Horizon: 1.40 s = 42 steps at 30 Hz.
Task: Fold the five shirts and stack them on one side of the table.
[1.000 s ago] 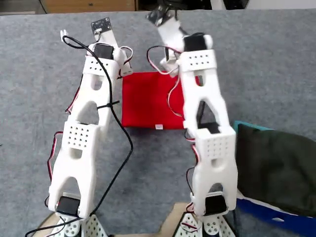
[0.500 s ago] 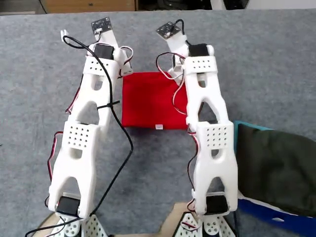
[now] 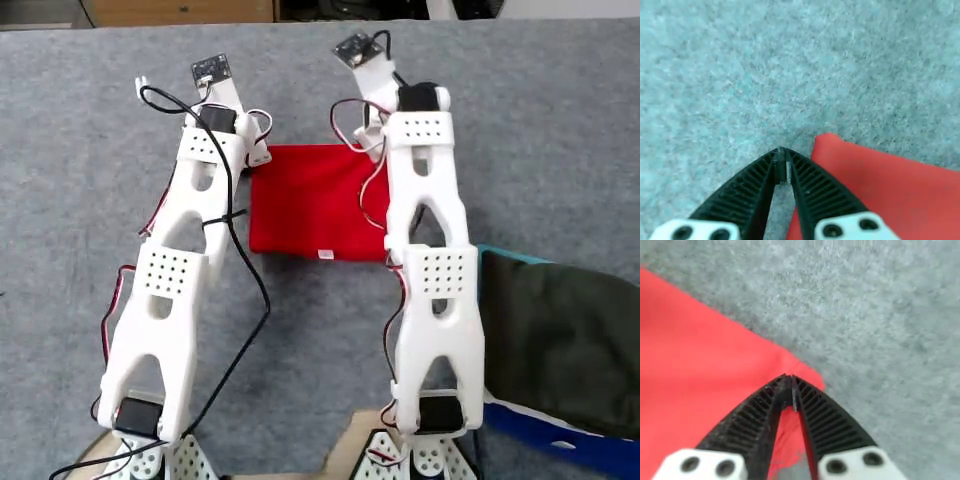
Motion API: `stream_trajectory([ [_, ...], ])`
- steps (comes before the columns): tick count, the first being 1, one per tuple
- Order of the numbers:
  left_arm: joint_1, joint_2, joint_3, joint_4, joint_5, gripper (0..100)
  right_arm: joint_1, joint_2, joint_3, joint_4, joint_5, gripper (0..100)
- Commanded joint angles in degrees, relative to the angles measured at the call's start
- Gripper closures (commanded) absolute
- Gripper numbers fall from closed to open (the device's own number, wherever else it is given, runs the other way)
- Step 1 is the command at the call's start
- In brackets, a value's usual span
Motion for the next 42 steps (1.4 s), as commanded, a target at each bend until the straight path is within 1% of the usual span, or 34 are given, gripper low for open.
stream_trajectory([
  [1,-0.4,-1.1,-2.7,0.4,0.5,98,-1.5,-0.3,-10.2,6.1,2.6,99.3],
  [4,-0.9,-1.1,-2.7,0.4,0.5,98,-1.5,-0.7,-18.6,11.8,0.9,99.3],
  [7,-1.4,-1.1,-4.0,0.4,0.4,98,-1.7,-0.4,-28.8,21.1,1.0,99.4],
  [8,-1.8,-1.1,-4.9,0.9,0.0,98,-1.5,-0.2,-30.6,22.2,0.8,99.4],
  [11,-1.9,-0.7,-8.6,3.7,-1.5,98,1.1,-1.6,-27.6,22.2,0.7,99.4],
  [14,-2.4,-0.6,-11.6,5.6,-1.6,98,1.4,-7.5,-17.1,22.2,-1.0,99.4],
  [19,-3.4,-0.6,-12.2,5.8,-1.6,98,-2.1,-24.4,10.4,21.9,-5.5,99.4],
  [21,-3.4,-0.6,-12.2,5.6,-1.7,98,-3.3,-30.5,20.8,20.0,-7.7,99.4],
  [25,-3.4,-0.6,-12.6,5.6,-1.7,98,-3.6,-39.3,40.9,9.9,-9.4,99.4],
  [29,-3.4,-0.5,-12.2,5.5,-1.8,98,-3.6,-40.9,56.6,-1.4,-9.6,99.4],
  [32,-3.4,-0.1,-12.1,5.5,-3.3,98,-2.9,-39.7,63.6,-6.6,-9.6,99.4],
  [35,-3.3,1.7,-12.7,4.8,-3.6,98,-1.4,-37.8,67.2,-9.9,-9.7,99.4],
  [40,-3.1,2.5,-12.7,3.7,-3.7,98,2.1,-33.6,67.6,-11.0,-9.7,99.4],
  [42,-3.1,2.5,-12.7,3.7,-3.7,98,2.2,-33.3,66.4,-10.5,-9.4,99.4],
])
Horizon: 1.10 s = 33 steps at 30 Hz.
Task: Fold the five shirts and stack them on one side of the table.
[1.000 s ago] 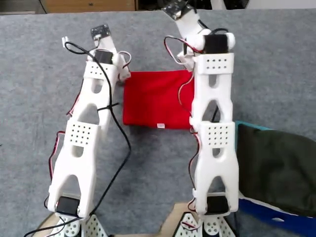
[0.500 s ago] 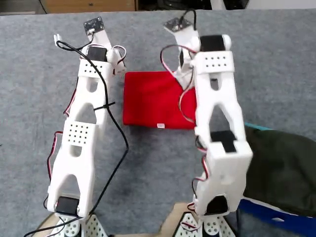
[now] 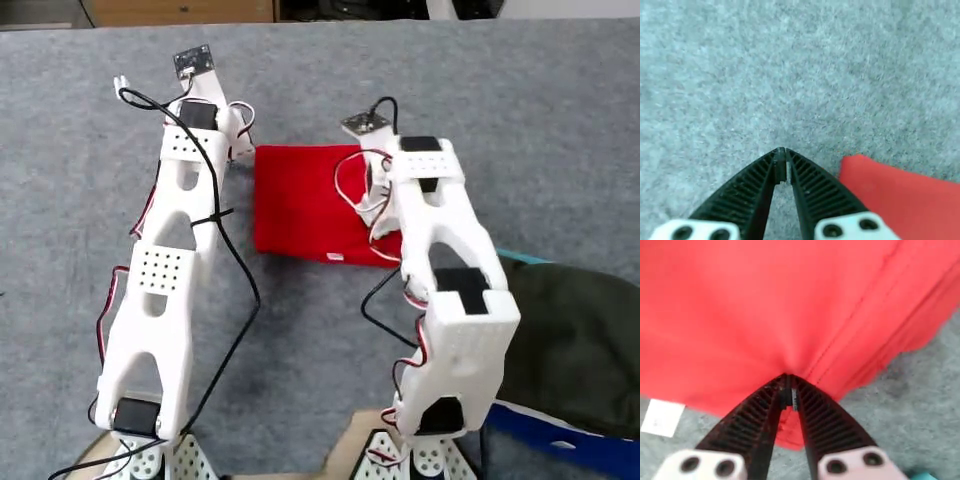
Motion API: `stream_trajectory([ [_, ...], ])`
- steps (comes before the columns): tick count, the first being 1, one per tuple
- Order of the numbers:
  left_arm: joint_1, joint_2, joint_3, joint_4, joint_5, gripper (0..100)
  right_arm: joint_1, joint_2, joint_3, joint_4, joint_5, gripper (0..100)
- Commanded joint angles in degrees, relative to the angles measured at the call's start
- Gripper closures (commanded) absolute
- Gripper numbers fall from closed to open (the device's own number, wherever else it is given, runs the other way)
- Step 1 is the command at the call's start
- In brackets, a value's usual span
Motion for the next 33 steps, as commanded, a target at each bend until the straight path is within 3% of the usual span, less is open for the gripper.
stream_trajectory([
  [1,0.1,-1.0,-2.7,-0.9,-0.4,98,1.5,-0.1,-1.8,0.0,-0.3,99.4],
  [6,0.4,-2.7,-8.2,2.2,-0.4,98,-0.7,-4.7,-11.0,5.9,-0.2,99.3],
  [14,5.2,-7.4,-14.6,13.1,-7.6,97,-0.8,-8.3,-25.1,22.7,-0.1,99.0],
  [17,6.5,-8.5,-14.4,16.3,-7.9,87,-0.2,-8.8,-26.1,31.2,-0.1,99.1],
  [20,6.4,-8.5,-14.5,18.5,-6.9,78,1.6,-11.6,-21.6,32.4,-0.3,99.3],
  [28,4.7,-8.5,-10.1,18.4,-6.8,74,4.9,-38.2,-3.5,32.0,-0.5,99.3],
  [33,4.7,-7.3,-4.6,11.9,-6.8,73,4.7,-46.5,13.0,29.7,-4.4,99.0],
])
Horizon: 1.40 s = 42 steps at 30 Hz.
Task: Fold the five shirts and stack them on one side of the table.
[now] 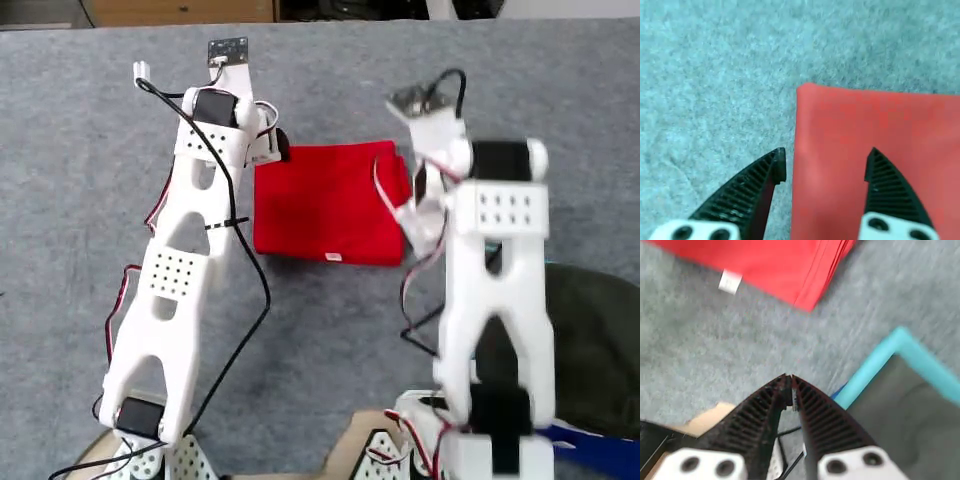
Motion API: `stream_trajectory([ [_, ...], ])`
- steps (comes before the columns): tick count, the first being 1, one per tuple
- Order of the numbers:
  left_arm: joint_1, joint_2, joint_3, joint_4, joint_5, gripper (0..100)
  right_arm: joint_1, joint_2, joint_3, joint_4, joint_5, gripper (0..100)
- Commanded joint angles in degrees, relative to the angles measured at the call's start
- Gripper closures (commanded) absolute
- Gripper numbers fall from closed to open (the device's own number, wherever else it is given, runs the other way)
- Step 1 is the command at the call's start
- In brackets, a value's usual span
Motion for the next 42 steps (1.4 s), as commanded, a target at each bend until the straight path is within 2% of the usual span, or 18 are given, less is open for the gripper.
stream_trajectory([
  [1,-0.5,-3.0,4.1,-5.3,0.4,73,0.8,-4.9,10.9,-2.9,-6.9,99.0],
  [6,-1.4,-3.0,6.2,-7.4,0.1,73,-0.7,-3.6,16.8,-12.7,-23.7,98.8],
  [8,-1.6,-2.6,5.3,-7.5,0.3,73,-2.9,-3.3,16.9,-15.2,-29.2,94.8],
  [15,-1.7,-2.5,5.6,-7.5,0.1,73,-8.7,-3.2,18.6,-27.4,-52.3,59.8],
  [17,-1.7,-2.5,5.6,-7.5,0.1,73,-9.2,-2.5,19.6,-31.0,-55.0,55.9],
  [23,-1.7,-2.5,5.7,-7.5,0.1,73,-9.5,7.2,19.3,-37.7,-64.8,57.1],
  [28,-1.6,-2.4,5.8,-7.6,0.1,73,-10.9,14.8,15.5,-38.4,-71.6,57.0],
  [42,-0.7,-2.3,9.8,-9.8,0.4,73,-12.1,24.0,6.0,-38.9,-78.2,57.4],
])
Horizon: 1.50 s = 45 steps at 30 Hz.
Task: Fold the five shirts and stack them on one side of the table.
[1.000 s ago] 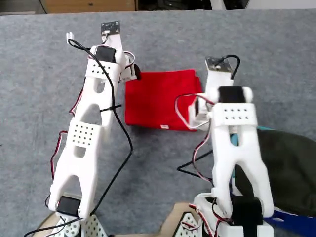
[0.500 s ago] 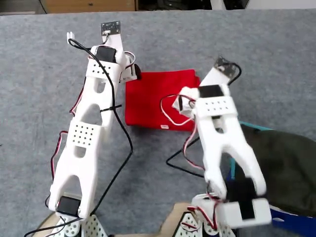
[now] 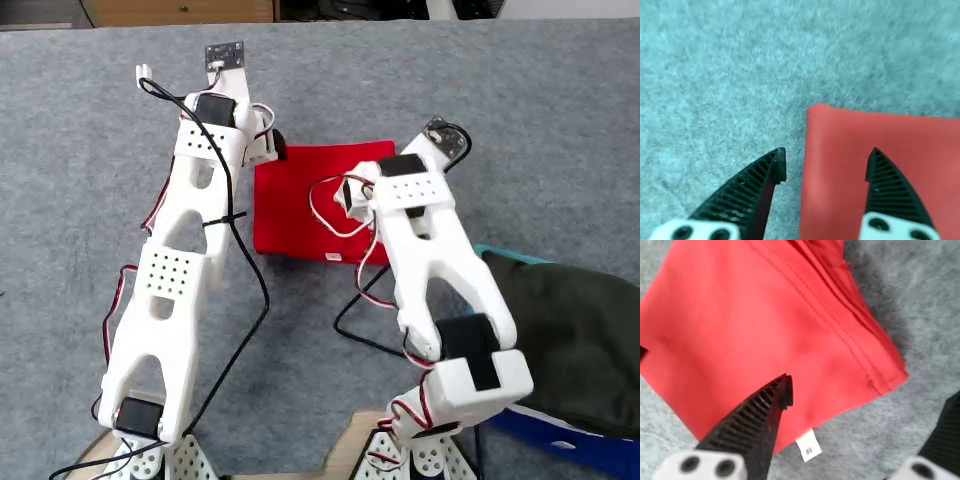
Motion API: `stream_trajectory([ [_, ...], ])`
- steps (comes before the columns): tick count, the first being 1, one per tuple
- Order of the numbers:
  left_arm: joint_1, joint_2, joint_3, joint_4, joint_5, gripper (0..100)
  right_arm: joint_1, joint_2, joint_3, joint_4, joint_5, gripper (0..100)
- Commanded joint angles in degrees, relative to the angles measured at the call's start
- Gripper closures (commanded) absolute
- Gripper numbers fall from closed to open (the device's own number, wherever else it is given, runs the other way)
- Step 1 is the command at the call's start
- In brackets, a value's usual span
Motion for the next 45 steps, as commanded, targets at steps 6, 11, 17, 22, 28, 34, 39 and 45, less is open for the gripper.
stream_trajectory([
  [6,1.3,-2.3,6.8,-5.1,0.4,73,-0.3,8.3,-8.1,-1.0,-0.8,57.4],
  [11,1.3,-2.4,8.2,-6.4,0.4,77,-0.4,11.0,-10.2,-0.9,-0.8,57.4],
  [17,1.2,-2.4,8.2,-6.4,0.4,81,-0.3,11.2,-10.3,-0.9,-0.5,66.1],
  [22,1.3,-2.4,8.4,-6.4,0.4,81,0.0,10.9,-10.3,-0.7,-0.2,89.3],
  [28,1.4,-2.4,8.5,-6.4,0.4,85,0.2,10.9,-10.4,-0.4,-0.1,96.8],
  [34,1.1,-2.4,8.2,-8.1,1.8,98,3.6,9.1,-10.4,0.9,-0.1,97.0],
  [39,1.2,-3.0,8.1,-8.1,6.9,98,5.3,1.6,-10.4,4.6,2.8,99.3],
  [45,1.5,-2.9,-2.5,-1.8,12.8,98,6.9,-9.5,-10.1,7.6,3.7,99.3],
])
